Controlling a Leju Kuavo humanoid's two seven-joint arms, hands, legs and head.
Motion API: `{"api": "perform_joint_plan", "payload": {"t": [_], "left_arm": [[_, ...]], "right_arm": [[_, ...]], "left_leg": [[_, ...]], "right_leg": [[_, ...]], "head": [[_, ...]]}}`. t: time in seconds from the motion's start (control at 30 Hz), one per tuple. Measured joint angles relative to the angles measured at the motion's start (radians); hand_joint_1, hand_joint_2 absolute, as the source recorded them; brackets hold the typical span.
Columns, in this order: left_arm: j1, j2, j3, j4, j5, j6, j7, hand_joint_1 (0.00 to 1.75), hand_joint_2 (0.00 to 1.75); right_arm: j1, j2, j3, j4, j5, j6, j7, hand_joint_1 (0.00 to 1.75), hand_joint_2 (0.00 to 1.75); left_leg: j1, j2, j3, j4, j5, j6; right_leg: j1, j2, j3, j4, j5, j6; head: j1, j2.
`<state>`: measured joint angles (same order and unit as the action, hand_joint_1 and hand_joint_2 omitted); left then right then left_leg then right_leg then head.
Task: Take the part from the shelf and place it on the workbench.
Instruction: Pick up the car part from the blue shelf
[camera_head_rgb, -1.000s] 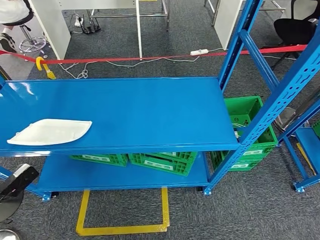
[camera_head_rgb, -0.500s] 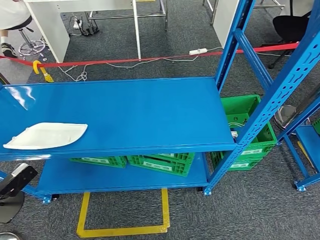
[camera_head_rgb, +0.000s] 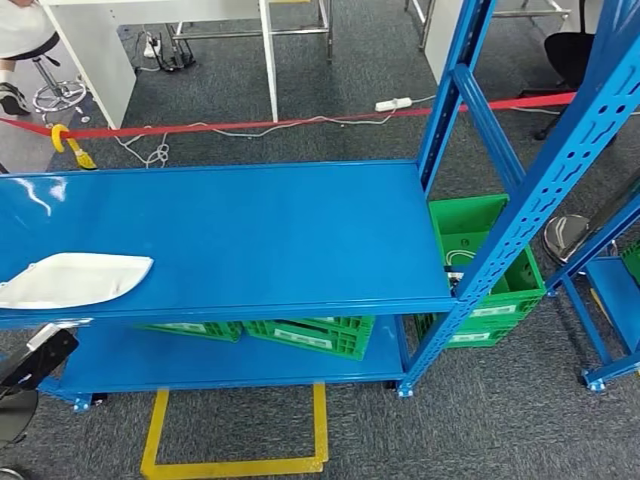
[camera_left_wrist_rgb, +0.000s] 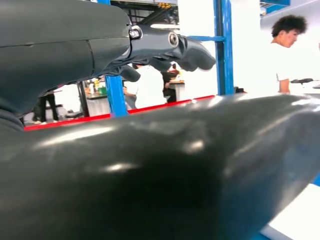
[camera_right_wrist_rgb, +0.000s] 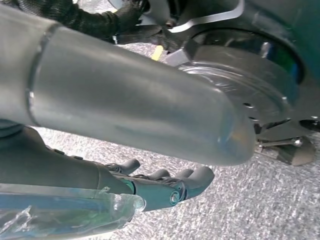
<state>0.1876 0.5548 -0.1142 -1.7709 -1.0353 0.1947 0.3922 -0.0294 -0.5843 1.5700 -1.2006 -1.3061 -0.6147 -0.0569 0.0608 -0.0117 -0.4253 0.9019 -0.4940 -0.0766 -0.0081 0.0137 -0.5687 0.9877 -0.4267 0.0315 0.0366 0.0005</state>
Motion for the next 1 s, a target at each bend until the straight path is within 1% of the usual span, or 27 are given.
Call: {"api": "perform_joint_plan", "payload": {"t": [0.03, 0.07, 0.1, 0.17, 0.2, 0.23, 0.27, 0.3, 0.33, 0.37, 0.4, 0.43, 0.47, 0.5, 0.53, 0.6, 0.67, 0.73, 0.77, 0.8, 0.83, 0.87, 0.93, 0.97, 1.0], "left_arm": [[-0.001, 0.001, 0.001, 0.000, 0.000, 0.000, 0.000, 0.00, 0.00], [-0.002, 0.002, 0.001, 0.000, 0.000, 0.000, 0.000, 0.00, 0.00], [-0.004, 0.004, 0.002, 0.000, -0.001, 0.000, 0.000, 0.00, 0.00], [-0.003, 0.005, 0.002, 0.000, -0.001, -0.002, 0.000, 0.00, 0.00], [-0.001, 0.005, 0.001, 0.000, -0.002, -0.003, 0.000, 0.00, 0.00], [0.001, 0.005, 0.001, 0.000, -0.002, -0.004, 0.000, 0.00, 0.00], [0.002, 0.005, 0.001, 0.000, -0.003, -0.004, 0.000, 0.00, 0.00], [0.003, 0.005, 0.001, 0.000, -0.004, -0.005, 0.000, 0.00, 0.00], [0.003, 0.005, 0.001, 0.000, -0.005, -0.005, 0.000, 0.00, 0.00], [0.002, 0.005, 0.001, 0.000, -0.005, -0.005, 0.000, 0.00, 0.00], [0.003, 0.004, 0.000, 0.000, -0.006, -0.005, 0.000, 0.00, 0.00], [0.004, 0.004, 0.000, 0.000, -0.006, -0.005, 0.000, 0.00, 0.00], [0.005, 0.004, -0.001, 0.000, -0.006, -0.005, 0.000, 0.00, 0.00], [0.006, 0.004, -0.001, 0.000, -0.006, -0.005, 0.000, 0.00, 0.00], [0.006, 0.003, -0.002, 0.000, -0.006, -0.005, 0.000, 0.00, 0.00], [0.006, 0.003, -0.002, 0.000, -0.007, -0.005, 0.000, 0.00, 0.00], [0.007, 0.003, -0.002, 0.000, -0.007, -0.005, 0.000, 0.00, 0.00], [0.007, 0.003, -0.001, 0.000, -0.008, -0.005, 0.000, 0.00, 0.00], [0.007, 0.003, -0.001, 0.000, -0.008, -0.005, 0.000, 0.00, 0.00], [0.007, 0.004, 0.000, 0.000, -0.008, -0.005, 0.000, 0.00, 0.00], [0.007, 0.004, 0.000, 0.000, -0.008, -0.005, 0.000, 0.00, 0.00], [0.007, 0.004, 0.000, 0.000, -0.008, -0.005, 0.000, 0.00, 0.00], [0.007, 0.004, 0.000, 0.000, -0.008, -0.005, 0.000, 0.00, 0.00], [0.006, 0.004, 0.001, 0.000, -0.008, -0.005, 0.000, 0.00, 0.00], [0.006, 0.005, 0.001, 0.000, -0.008, -0.005, 0.000, 0.00, 0.00]], "right_arm": [[0.002, 0.000, 0.000, 0.000, 0.000, 0.000, 0.000, 0.00, 0.00], [0.002, 0.000, 0.000, 0.000, 0.000, 0.000, -0.001, 0.00, 0.00], [0.002, 0.000, 0.000, 0.000, 0.000, 0.000, -0.001, 0.00, 0.00], [0.000, 0.000, 0.000, 0.000, 0.000, 0.000, -0.001, 0.00, 0.00], [-0.001, 0.001, 0.000, 0.000, 0.000, 0.000, -0.001, 0.00, 0.00], [-0.001, 0.001, 0.000, 0.000, 0.000, 0.000, -0.001, 0.00, 0.00], [-0.001, 0.001, 0.000, 0.000, 0.000, 0.000, -0.001, 0.00, 0.00], [0.000, 0.002, 0.000, 0.000, 0.001, 0.000, -0.001, 0.00, 0.00], [0.000, 0.002, 0.000, 0.000, 0.001, 0.000, -0.001, 0.00, 0.00], [0.000, 0.001, 0.000, 0.000, 0.002, 0.000, -0.001, 0.00, 0.00], [-0.001, 0.001, 0.000, 0.000, 0.002, 0.000, 0.000, 0.00, 0.00], [-0.001, -0.001, 0.000, 0.000, 0.003, 0.000, 0.000, 0.00, 0.00], [-0.002, -0.002, 0.000, 0.000, 0.003, 0.000, 0.000, 0.00, 0.00], [-0.001, -0.003, 0.000, 0.000, 0.003, 0.000, 0.000, 0.00, 0.00], [0.001, -0.004, 0.000, 0.000, 0.004, 0.000, 0.000, 0.00, 0.00], [0.002, -0.004, 0.001, 0.000, 0.004, 0.000, 0.000, 0.00, 0.00], [0.001, -0.004, 0.001, 0.000, 0.004, 0.000, 0.000, 0.00, 0.00], [0.000, -0.003, 0.001, -0.001, 0.004, 0.000, 0.001, 0.00, 0.00], [0.000, -0.003, 0.001, -0.001, 0.005, 0.000, 0.001, 0.00, 0.00], [0.000, -0.003, 0.001, -0.001, 0.005, 0.000, 0.001, 0.00, 0.00], [0.000, -0.003, 0.001, -0.001, 0.005, 0.000, 0.002, 0.00, 0.00], [0.000, -0.003, 0.001, -0.001, 0.005, 0.000, 0.002, 0.00, 0.00], [0.000, -0.003, 0.001, -0.001, 0.005, 0.000, 0.002, 0.00, 0.00], [0.000, -0.002, 0.001, -0.001, 0.005, 0.000, 0.002, 0.00, 0.00], [0.000, -0.002, 0.001, -0.001, 0.006, 0.000, 0.002, 0.00, 0.00]], "left_leg": [[0.000, 0.002, -0.001, 0.006, -0.005, -0.004], [-0.002, 0.004, -0.014, 0.037, -0.022, -0.005], [-0.004, 0.006, -0.043, 0.093, -0.048, -0.003], [-0.011, 0.007, -0.137, 0.249, -0.106, 0.000], [-0.013, 0.007, -0.178, 0.305, -0.115, 0.001], [-0.014, 0.007, -0.202, 0.326, -0.103, 0.001], [-0.014, 0.007, -0.207, 0.309, -0.069, 0.000], [-0.012, 0.008, -0.194, 0.258, -0.022, -0.002], [-0.009, 0.009, -0.173, 0.194, 0.024, -0.006], [-0.006, 0.008, -0.151, 0.133, 0.053, -0.007], [-0.004, 0.007, -0.137, 0.093, 0.068, -0.004], [0.000, 0.005, -0.132, 0.074, 0.070, -0.002], [0.001, 0.003, -0.132, 0.069, 0.065, 0.004], [0.003, 0.003, -0.134, 0.073, 0.066, 0.007], [0.005, 0.002, -0.135, 0.073, 0.066, 0.008], [0.003, -0.001, -0.136, 0.073, 0.066, 0.011], [-0.001, -0.002, -0.135, 0.073, 0.065, 0.017], [-0.006, -0.002, -0.135, 0.073, 0.062, 0.024], [-0.009, -0.002, -0.134, 0.073, 0.062, 0.026], [-0.012, -0.002, -0.135, 0.073, 0.061, 0.028], [-0.015, -0.001, -0.135, 0.074, 0.061, 0.029], [-0.018, -0.001, -0.135, 0.074, 0.061, 0.029], [-0.023, 0.001, -0.135, 0.075, 0.060, 0.030], [-0.024, 0.001, -0.135, 0.075, 0.060, 0.031], [-0.024, 0.001, -0.134, 0.075, 0.060, 0.031]], "right_leg": [[-0.001, -0.001, 0.006, -0.008, -0.001, -0.011], [-0.004, -0.002, 0.013, -0.015, -0.001, -0.020], [-0.006, -0.004, 0.021, -0.022, -0.001, -0.027], [-0.004, -0.007, 0.027, -0.025, -0.004, -0.033], [-0.004, -0.007, 0.029, -0.024, -0.007, -0.033], [-0.005, -0.007, 0.033, -0.024, -0.011, -0.032], [-0.006, -0.006, 0.037, -0.022, -0.016, -0.029], [-0.009, -0.005, 0.043, -0.020, -0.021, -0.024], [-0.010, -0.004, 0.045, -0.016, -0.028, -0.016], [-0.010, -0.002, 0.047, -0.009, -0.037, -0.008], [-0.008, -0.001, 0.045, -0.004, -0.045, -0.002], [-0.005, 0.000, 0.042, 0.000, -0.051, 0.003], [-0.005, 0.000, 0.043, 0.002, -0.056, 0.005], [-0.005, 0.000, 0.042, 0.000, -0.055, 0.006], [-0.005, -0.001, 0.046, -0.001, -0.051, 0.005], [-0.003, -0.001, 0.048, -0.005, -0.037, -0.002], [-0.003, -0.002, 0.049, -0.011, -0.028, -0.010], [-0.003, -0.004, 0.052, -0.015, -0.030, -0.016], [-0.004, -0.005, 0.056, -0.017, -0.032, -0.020], [-0.006, -0.007, 0.060, -0.020, -0.035, -0.022], [-0.008, -0.008, 0.063, -0.022, -0.039, -0.018], [-0.012, -0.008, 0.065, -0.024, -0.041, -0.007], [-0.018, -0.008, 0.065, -0.025, -0.045, 0.023], [-0.019, -0.008, 0.064, -0.025, -0.046, 0.033], [-0.020, -0.008, 0.063, -0.024, -0.047, 0.037]], "head": [[-0.001, 0.000], [-0.004, 0.000], [-0.007, 0.000], [-0.013, 0.000], [-0.013, 0.000], [-0.013, 0.000], [-0.013, 0.000], [-0.013, 0.000], [-0.015, 0.000], [-0.019, 0.000], [-0.021, 0.000], [-0.023, 0.000], [-0.021, 0.000], [-0.017, 0.000], [-0.014, 0.000], [-0.010, 0.000], [-0.010, 0.000], [-0.010, 0.000], [-0.010, 0.000], [-0.009, 0.000], [-0.010, 0.000], [-0.010, 0.000], [-0.010, 0.000], [-0.010, 0.000], [-0.010, 0.000]]}}
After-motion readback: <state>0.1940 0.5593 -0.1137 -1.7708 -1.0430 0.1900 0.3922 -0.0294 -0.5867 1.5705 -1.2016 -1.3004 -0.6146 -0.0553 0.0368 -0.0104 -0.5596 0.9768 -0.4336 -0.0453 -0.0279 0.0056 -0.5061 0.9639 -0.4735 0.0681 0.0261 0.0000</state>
